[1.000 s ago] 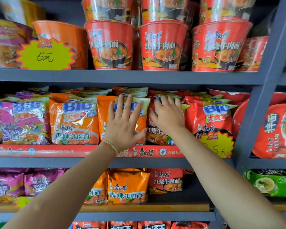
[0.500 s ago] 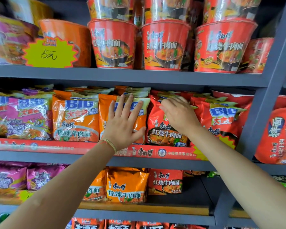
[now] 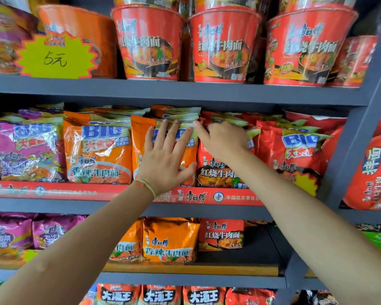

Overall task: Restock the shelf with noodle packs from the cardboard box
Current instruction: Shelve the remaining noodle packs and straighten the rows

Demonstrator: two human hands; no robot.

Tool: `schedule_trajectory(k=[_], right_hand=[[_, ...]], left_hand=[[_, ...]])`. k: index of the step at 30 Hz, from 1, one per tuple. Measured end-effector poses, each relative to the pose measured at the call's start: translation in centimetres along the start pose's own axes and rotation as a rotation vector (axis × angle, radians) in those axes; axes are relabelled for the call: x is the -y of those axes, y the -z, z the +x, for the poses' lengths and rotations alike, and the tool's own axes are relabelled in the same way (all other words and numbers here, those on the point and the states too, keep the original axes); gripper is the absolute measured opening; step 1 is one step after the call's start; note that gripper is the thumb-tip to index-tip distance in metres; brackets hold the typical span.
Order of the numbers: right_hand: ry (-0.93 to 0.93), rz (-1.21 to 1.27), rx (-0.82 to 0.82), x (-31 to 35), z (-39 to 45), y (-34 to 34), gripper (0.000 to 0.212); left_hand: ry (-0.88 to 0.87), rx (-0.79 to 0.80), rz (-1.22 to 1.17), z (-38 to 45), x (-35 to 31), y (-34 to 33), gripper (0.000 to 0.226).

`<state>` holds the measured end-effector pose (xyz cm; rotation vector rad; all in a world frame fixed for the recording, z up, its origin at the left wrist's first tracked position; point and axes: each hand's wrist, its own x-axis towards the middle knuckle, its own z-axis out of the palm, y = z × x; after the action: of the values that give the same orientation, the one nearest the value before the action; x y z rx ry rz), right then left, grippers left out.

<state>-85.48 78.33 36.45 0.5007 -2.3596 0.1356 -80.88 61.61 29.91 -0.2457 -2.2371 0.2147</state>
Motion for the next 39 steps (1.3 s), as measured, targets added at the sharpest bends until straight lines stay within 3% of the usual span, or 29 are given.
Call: schedule_trajectory(k=[5,9,12,17,21,24,26,28,32,39], right_hand=[[-0.019,0.269,0.146,-1.8,0.2,0.8,0.069],[-0.071,0.009,0.020,0.4,-0.3,0.4,0.067],[-0.120,-0.038,-0.032,1.5,-0.7,0.1,0.065],[-0.114,0.195,0.071,-0.5,-1.0,2.6,0.065],[-0.081,0.072,0.150,-4.5,-0.5,4.7,0.048],[-0.055,0.347,0.362,-6.0,-0.6,5.8,0.047],[-0.006,0.440,0.428,-6.7,-0.7,6.0,0.031],[0.046,0.450,0.430,-7.5,-0.7,5.8,0.022],[0.043,0.561,0.372,-8.1,-0.9,5.3,0.042],[0.013,0.630,0.293,-9.4,-0.7,5.3,0.013]], left_hand=[[-0.020,-0.021,-0.035,0.0,0.4,-0.2,0.077],[-0.009,0.003,-0.044,0.1,0.1,-0.4,0.078],[-0.001,-0.007,-0.073,0.0,0.0,-0.3,0.072],[0.105,-0.078,-0.223,0.6,-0.5,1.0,0.064],[0.047,-0.194,-0.268,3.0,-1.6,2.8,0.058],[-0.004,-0.087,-0.301,5.1,-3.0,3.3,0.058],[0.053,0.050,-0.340,6.1,-3.4,3.5,0.059],[0.123,0.135,-0.428,6.9,-3.2,3.5,0.050],[0.176,0.166,-0.549,7.2,-2.6,3.7,0.054],[0.179,0.167,-0.518,6.7,-2.2,3.6,0.059]])
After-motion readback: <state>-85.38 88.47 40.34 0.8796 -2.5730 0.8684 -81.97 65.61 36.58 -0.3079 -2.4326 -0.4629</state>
